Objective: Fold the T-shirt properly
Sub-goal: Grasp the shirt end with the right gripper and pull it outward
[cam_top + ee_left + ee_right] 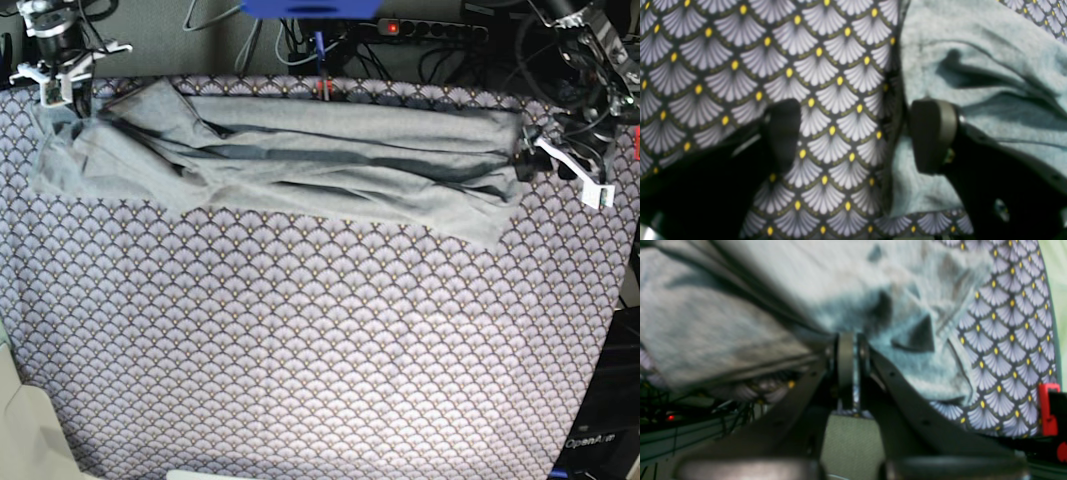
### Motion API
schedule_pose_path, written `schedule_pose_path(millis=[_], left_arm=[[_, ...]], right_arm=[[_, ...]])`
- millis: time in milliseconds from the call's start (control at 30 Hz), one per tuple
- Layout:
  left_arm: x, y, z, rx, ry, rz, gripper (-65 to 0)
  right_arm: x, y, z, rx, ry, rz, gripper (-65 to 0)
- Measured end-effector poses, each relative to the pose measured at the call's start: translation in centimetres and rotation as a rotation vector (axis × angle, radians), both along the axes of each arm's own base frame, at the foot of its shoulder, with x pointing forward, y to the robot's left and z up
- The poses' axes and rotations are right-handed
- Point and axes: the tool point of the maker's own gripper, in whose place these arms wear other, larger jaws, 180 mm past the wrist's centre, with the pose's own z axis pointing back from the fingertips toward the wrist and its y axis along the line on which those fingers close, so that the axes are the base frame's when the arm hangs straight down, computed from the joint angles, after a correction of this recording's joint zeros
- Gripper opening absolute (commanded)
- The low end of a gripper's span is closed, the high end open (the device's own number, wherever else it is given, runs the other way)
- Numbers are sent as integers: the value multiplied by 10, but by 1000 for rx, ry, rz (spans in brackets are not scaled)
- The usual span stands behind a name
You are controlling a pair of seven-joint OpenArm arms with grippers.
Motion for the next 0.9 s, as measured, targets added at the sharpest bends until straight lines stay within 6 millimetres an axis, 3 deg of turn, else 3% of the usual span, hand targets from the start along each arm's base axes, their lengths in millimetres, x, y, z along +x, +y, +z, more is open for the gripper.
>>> schedule_pose_path(millis=[300,500,567,733,900], left_arm=[[0,0,0,1,0,0,-150],[0,-2,-1,-3,1,-3,-150],[0,-2,-1,-3,2,-4,-150],[0,-2,-1,-4,2,-4,-150],[0,-2,-1,-3,2,-4,-150]], right_arm=[[1,-28,9,-36,-41,-76,-650],[-1,2,12,17,-70,-111,-648],[0,10,15,31,-86,-124,-620],[-7,26,-4,9,-1,-82,-531],[-12,51,-9,45,20,-10,-524]])
